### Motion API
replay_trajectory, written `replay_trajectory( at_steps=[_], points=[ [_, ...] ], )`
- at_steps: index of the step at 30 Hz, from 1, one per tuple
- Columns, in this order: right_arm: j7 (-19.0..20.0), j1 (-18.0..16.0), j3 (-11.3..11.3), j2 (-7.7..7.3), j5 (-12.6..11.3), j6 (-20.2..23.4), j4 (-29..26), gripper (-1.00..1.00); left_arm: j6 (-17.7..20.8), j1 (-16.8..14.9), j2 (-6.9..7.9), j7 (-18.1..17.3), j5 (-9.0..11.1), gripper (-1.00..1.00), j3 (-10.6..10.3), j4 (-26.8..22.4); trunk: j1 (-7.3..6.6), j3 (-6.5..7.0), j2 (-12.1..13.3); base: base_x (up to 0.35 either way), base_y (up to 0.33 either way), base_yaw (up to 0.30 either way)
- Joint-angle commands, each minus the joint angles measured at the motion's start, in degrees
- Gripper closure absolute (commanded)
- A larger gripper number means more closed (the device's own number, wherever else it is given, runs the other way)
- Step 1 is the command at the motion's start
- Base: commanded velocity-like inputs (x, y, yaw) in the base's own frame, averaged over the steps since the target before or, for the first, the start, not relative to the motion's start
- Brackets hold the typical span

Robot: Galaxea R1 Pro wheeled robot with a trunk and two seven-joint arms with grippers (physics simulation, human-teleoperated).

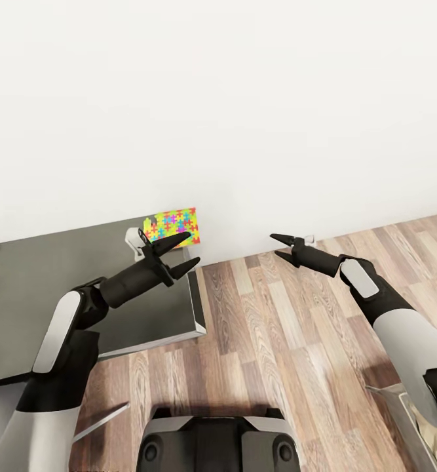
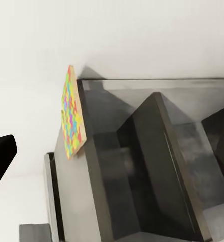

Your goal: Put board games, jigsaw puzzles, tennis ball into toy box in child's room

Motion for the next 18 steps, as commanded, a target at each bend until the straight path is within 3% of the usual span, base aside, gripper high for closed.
replay_trajectory(
  at_steps=[1,18],
  points=[
    [0.12,-0.04,0.22,-0.07,-0.21,0.08,0.02,-1.00,0.08,-0.04,0.02,0.41,0.48,-1.00,-0.04,-0.02,0.03,-0.08,-0.09,0.000,0.000,0.102],
    [0.10,0.01,0.16,-1.39,-0.30,-0.61,-0.14,-1.00,0.08,-0.17,-0.03,0.81,0.49,-1.00,-0.13,-0.02,0.03,-0.12,-0.09,0.000,0.000,0.227]
  ],
)
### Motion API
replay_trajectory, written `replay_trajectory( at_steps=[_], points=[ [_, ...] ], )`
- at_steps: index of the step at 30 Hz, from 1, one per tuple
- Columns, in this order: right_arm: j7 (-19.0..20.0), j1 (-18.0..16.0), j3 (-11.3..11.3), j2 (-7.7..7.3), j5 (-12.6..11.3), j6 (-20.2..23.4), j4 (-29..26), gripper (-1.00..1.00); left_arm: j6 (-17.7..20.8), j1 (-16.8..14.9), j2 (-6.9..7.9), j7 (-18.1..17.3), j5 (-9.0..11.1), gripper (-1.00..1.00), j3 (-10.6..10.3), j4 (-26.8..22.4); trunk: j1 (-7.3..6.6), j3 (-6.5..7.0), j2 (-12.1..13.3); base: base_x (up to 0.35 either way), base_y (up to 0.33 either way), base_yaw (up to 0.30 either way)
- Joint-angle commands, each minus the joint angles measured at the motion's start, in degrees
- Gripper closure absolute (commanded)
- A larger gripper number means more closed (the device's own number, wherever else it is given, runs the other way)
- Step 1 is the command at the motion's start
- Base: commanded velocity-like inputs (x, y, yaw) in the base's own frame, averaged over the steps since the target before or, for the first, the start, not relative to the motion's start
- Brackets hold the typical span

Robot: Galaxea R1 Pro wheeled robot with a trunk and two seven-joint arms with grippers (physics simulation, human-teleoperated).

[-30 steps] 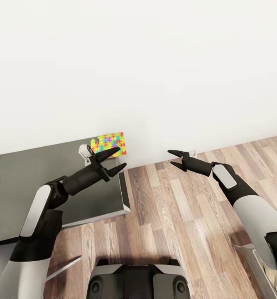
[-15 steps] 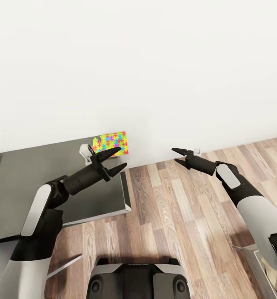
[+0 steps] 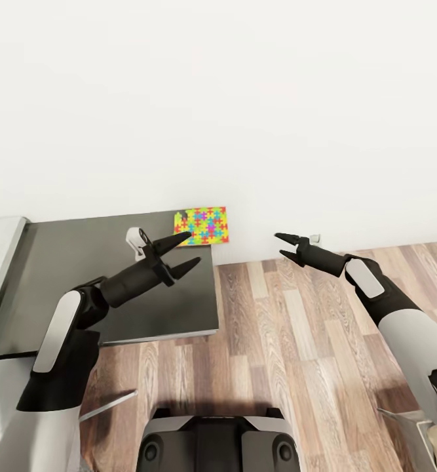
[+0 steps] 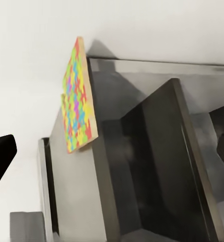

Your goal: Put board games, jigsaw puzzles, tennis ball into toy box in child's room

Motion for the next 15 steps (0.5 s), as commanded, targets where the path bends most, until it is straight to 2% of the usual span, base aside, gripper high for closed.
replay_trajectory(
  at_steps=[1,15],
  points=[
    [0.09,-0.03,0.21,-0.25,-0.23,0.08,0.02,-1.00,0.08,-0.05,0.05,0.58,0.50,-1.00,-0.05,-0.01,0.03,-0.07,-0.09,0.000,0.000,0.281],
    [0.03,-0.08,0.21,-0.89,-0.24,0.05,0.22,-1.00,0.08,-0.06,0.04,1.64,0.50,-1.00,-0.02,-0.01,0.03,-0.07,-0.09,0.000,0.000,0.289]
  ],
)
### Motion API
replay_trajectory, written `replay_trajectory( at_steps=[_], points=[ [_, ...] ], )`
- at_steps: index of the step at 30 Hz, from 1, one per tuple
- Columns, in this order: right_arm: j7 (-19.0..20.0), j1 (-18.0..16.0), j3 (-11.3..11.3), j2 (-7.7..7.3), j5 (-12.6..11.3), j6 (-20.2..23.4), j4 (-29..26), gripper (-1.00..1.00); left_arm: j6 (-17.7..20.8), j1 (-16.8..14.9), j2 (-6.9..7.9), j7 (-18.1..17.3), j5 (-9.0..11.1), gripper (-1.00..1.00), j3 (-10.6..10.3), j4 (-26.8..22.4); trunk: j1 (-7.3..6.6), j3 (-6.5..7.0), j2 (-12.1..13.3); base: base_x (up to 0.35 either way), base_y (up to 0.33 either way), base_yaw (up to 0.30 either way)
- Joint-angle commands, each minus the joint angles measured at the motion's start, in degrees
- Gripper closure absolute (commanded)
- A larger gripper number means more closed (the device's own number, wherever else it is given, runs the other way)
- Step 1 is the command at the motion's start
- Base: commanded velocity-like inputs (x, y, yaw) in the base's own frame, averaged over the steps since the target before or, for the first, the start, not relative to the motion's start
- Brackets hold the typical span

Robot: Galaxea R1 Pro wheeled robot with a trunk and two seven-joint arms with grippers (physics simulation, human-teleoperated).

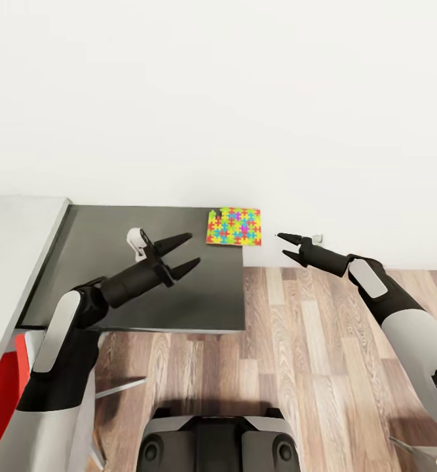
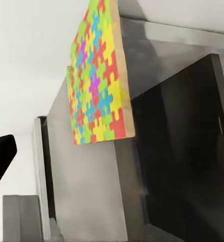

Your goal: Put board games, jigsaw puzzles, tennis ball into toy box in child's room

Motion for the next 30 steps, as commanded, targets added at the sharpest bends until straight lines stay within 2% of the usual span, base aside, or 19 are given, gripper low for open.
replay_trajectory(
  at_steps=[1,7,15,25,30],
  points=[
    [0.11,-0.03,0.22,-0.08,-0.23,0.09,0.01,-1.00,0.08,-0.05,0.01,0.56,0.59,-1.00,-0.04,-0.02,0.03,-0.07,-0.09,0.000,0.000,0.292],
    [0.11,-0.06,0.15,-0.36,-0.23,0.08,0.21,-1.00,0.08,-0.05,-0.05,0.72,0.59,-1.00,-0.06,-0.02,0.03,-0.07,-0.09,0.000,0.000,0.277],
    [0.05,0.00,-0.72,-1.44,-0.29,0.04,0.38,-1.00,0.08,-0.05,-0.13,0.87,0.59,-1.00,-0.07,-0.02,0.03,-0.07,-0.09,0.000,0.000,0.129],
    [-0.23,0.02,-3.96,-2.60,-0.24,0.00,1.14,-1.00,0.08,-0.11,-0.24,1.02,0.55,-1.00,-0.34,-0.02,0.03,-0.07,-0.09,0.000,0.000,0.039],
    [-0.34,0.03,-5.61,-3.76,-0.23,-0.01,2.17,-1.00,0.02,-0.57,-0.21,1.12,0.54,-1.00,-1.57,-0.02,0.03,-0.07,-0.09,0.000,0.000,0.012]
  ],
)
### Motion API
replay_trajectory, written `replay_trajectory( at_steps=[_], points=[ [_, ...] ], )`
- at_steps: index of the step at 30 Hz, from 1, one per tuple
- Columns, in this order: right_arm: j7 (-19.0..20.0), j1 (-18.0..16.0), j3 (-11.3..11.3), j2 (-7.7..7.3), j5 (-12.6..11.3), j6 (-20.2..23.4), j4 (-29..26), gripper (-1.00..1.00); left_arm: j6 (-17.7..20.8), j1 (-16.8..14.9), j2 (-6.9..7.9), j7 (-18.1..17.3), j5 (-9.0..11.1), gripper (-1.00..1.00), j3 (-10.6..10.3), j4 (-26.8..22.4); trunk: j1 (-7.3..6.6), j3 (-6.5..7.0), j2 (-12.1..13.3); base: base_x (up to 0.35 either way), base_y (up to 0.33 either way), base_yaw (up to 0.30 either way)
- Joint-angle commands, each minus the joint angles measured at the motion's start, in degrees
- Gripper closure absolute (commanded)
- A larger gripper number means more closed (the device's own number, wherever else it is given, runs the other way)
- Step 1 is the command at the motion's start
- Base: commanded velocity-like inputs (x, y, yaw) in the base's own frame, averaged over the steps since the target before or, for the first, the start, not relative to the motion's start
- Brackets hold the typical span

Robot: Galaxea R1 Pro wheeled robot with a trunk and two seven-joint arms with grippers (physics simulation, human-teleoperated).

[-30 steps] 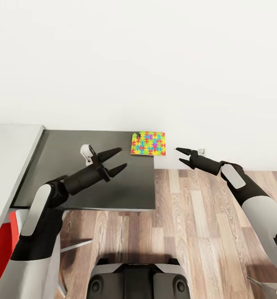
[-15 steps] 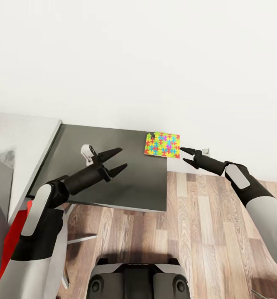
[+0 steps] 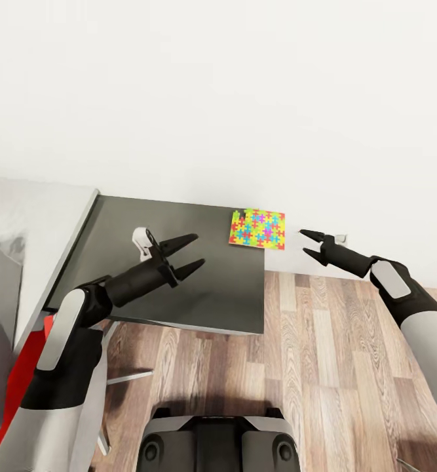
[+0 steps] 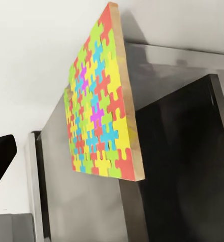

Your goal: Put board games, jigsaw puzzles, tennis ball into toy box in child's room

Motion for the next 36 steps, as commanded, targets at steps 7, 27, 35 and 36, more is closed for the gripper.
replay_trajectory(
  at_steps=[7,27,35,36],
  points=[
    [0.08,-0.05,-0.48,-0.99,-0.20,-0.05,0.59,-1.00,0.04,-0.51,-0.01,0.66,0.58,-1.00,-1.25,-0.04,0.03,-0.07,-0.09,0.000,0.000,0.006],
    [-0.03,-0.10,-0.94,-1.70,-0.20,-0.30,1.01,-1.00,0.03,-0.90,0.10,0.70,0.51,-1.00,-2.17,-0.04,0.03,-0.32,-0.09,0.000,0.000,0.001],
    [-0.03,-0.12,-0.96,-1.72,-0.20,-0.22,1.04,-1.00,0.03,-0.92,0.12,0.70,0.50,-1.00,-2.22,-0.04,0.03,-0.84,-0.09,0.000,0.000,0.000],
    [-0.03,-0.12,-0.96,-1.72,-0.20,-0.22,1.04,-1.00,0.03,-0.92,0.12,0.70,0.50,-1.00,-2.22,-0.04,0.03,-0.91,-0.09,0.000,0.000,0.000]
  ],
)
